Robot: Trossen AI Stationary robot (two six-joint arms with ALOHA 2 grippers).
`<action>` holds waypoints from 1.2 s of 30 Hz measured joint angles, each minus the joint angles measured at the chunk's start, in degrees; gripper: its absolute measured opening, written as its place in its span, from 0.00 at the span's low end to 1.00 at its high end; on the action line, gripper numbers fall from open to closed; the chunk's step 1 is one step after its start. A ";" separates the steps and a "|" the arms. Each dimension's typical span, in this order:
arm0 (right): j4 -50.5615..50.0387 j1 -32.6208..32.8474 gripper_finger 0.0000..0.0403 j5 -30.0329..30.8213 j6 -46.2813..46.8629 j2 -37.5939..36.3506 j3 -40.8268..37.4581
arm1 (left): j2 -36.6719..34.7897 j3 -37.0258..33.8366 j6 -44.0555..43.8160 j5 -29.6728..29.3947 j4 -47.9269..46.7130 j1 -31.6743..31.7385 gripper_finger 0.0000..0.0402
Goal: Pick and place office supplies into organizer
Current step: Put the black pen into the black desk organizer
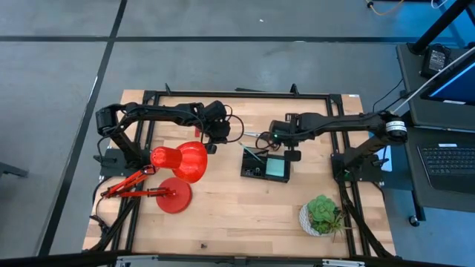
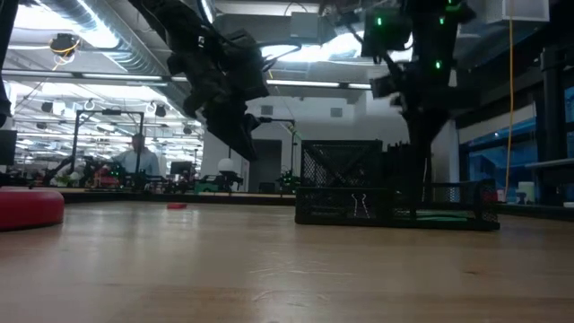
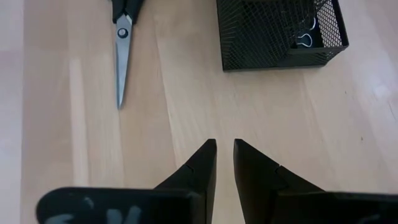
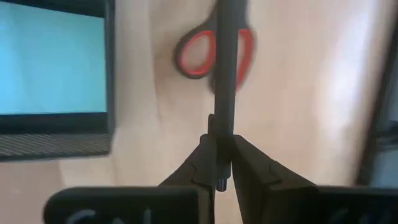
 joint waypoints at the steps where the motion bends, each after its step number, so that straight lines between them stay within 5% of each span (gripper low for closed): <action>1: -1.36 0.71 0.09 1.56 -0.06 0.00 1.24 | 0.00 -0.01 -0.14 0.02 -0.11 0.00 0.13; 9: -6.54 7.93 0.10 14.73 -0.96 -0.05 8.57 | 0.00 -0.02 -0.16 0.01 -2.67 0.00 0.12; 20: -6.98 19.29 0.10 34.95 -10.49 1.34 8.97 | 0.00 -0.02 -1.60 0.02 -3.13 -0.01 0.12; 31: -6.88 25.86 0.10 55.04 -17.82 9.07 9.03 | 0.02 -0.02 -1.67 0.02 -3.13 -0.17 0.13; 36: -6.97 27.11 0.10 59.69 -21.68 13.43 9.03 | 0.01 -0.02 -2.55 0.02 -3.13 -0.22 0.13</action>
